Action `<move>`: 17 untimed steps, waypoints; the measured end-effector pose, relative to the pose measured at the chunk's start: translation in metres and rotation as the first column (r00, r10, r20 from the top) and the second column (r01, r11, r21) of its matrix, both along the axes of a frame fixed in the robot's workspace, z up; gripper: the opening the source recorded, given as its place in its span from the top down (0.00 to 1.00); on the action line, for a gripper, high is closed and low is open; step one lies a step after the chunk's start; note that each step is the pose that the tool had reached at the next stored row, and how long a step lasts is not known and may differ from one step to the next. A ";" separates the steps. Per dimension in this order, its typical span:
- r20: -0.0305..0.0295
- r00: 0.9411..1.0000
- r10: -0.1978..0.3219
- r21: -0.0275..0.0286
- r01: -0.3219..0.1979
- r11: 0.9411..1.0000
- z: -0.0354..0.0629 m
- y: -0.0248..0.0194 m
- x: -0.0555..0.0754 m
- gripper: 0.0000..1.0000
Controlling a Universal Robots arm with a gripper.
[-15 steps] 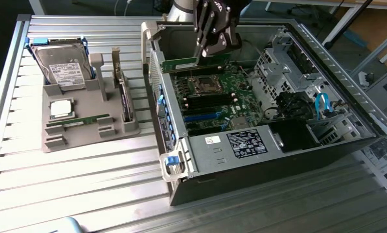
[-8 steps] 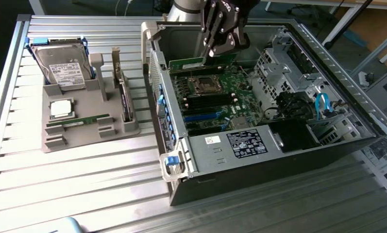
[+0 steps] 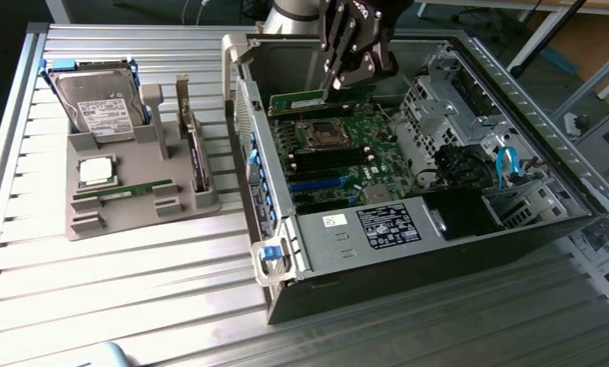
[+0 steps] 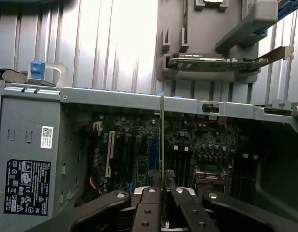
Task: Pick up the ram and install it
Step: 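Pick up the ram and move it above insertion slot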
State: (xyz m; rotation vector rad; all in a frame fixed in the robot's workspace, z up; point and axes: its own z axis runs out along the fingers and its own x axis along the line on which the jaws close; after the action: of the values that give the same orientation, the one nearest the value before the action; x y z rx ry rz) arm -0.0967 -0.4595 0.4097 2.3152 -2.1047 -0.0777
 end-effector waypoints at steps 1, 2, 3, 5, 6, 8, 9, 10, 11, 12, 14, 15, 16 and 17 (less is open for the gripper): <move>0.000 1.000 0.000 0.000 0.000 1.000 0.0000 0.0000 0.002 0.87; 0.000 1.000 0.000 0.000 0.000 1.000 0.0000 0.0000 0.004 0.87; 0.000 1.000 0.000 -0.001 0.000 1.000 0.0000 0.0000 0.005 0.87; 0.000 1.000 0.000 -0.001 0.000 1.000 0.0000 0.0000 0.008 0.87; 0.000 1.000 0.000 -0.001 0.000 1.000 0.0000 0.0000 0.009 0.87; 0.000 1.000 0.000 -0.001 0.000 1.000 0.0000 0.0000 0.012 0.87; 0.000 1.000 0.000 -0.001 0.000 1.000 0.0000 0.0000 0.013 0.87; 0.000 1.000 0.000 -0.002 0.000 1.000 0.0000 0.0000 0.014 0.87; 0.000 1.000 0.000 -0.002 0.000 1.000 0.0000 0.0000 0.015 0.87; 0.000 1.000 0.000 -0.002 0.000 1.000 0.0000 0.0000 0.016 0.87; 0.000 1.000 0.000 -0.002 0.000 1.000 0.0000 0.0000 0.018 0.87; 0.000 1.000 0.000 -0.002 0.000 1.000 0.0000 0.0000 0.019 0.87; 0.000 1.000 0.000 -0.003 0.000 1.000 0.0000 0.0000 0.020 0.87; 0.000 1.000 0.000 -0.003 0.000 1.000 0.0000 0.0000 0.021 0.87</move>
State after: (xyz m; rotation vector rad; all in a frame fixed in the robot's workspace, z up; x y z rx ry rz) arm -0.0753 -0.4596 0.4097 2.3137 -2.1034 -0.0748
